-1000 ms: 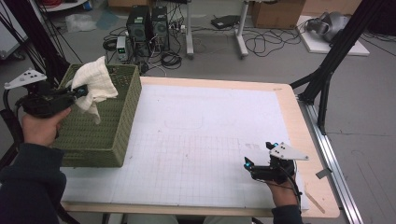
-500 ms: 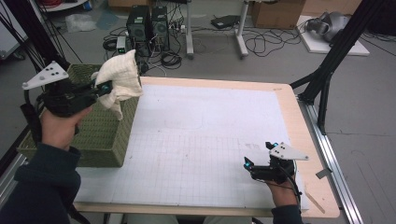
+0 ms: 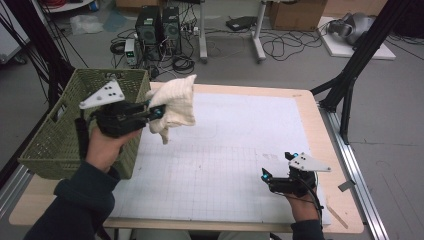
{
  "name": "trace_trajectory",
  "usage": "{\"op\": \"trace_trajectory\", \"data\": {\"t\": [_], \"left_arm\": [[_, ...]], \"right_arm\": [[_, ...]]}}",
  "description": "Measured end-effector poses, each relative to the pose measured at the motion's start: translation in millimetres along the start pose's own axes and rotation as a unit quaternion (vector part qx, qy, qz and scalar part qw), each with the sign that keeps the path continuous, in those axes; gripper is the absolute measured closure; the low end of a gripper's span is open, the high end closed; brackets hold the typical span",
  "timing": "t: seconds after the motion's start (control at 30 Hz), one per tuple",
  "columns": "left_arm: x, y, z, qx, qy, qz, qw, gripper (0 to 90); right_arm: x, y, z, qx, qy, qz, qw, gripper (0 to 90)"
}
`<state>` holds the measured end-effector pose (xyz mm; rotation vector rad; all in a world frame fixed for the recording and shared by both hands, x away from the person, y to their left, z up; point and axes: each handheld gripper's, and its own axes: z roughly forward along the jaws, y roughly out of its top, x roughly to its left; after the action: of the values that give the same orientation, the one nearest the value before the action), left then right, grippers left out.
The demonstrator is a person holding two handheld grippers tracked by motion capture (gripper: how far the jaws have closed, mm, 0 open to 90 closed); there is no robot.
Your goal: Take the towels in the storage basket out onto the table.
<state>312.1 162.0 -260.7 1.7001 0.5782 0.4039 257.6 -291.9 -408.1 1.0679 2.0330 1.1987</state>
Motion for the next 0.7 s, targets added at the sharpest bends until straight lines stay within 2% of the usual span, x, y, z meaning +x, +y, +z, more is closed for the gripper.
{"op": "trace_trajectory", "data": {"t": [0.13, 0.3, 0.5, 0.7], "left_arm": [[-13.7, -10.4, 22.7, 0.015, -0.03, 0.002, 0.9994, 79.5], [-30.6, -24.0, 48.5, 0.026, -0.065, 0.002, 0.9975, 79.5], [-47.2, -51.3, 79.9, 0.047, -0.099, -0.002, 0.994, 79.4], [-62.1, -75.4, 100.1, 0.065, -0.133, -0.01, 0.989, 79.3]], "right_arm": [[-0.3, -0.1, -0.5, 0.001, -0.001, 0.001, 1.0, 3.8], [-1.0, -0.8, -0.4, 0.003, -0.003, 0.001, 1.0, 3.8], [-1.6, -1.4, -1.3, 0.002, -0.005, 0.003, 1.0, 3.8], [-2.3, -1.6, -1.9, 0.001, -0.007, 0.003, 1.0, 3.8]]}}
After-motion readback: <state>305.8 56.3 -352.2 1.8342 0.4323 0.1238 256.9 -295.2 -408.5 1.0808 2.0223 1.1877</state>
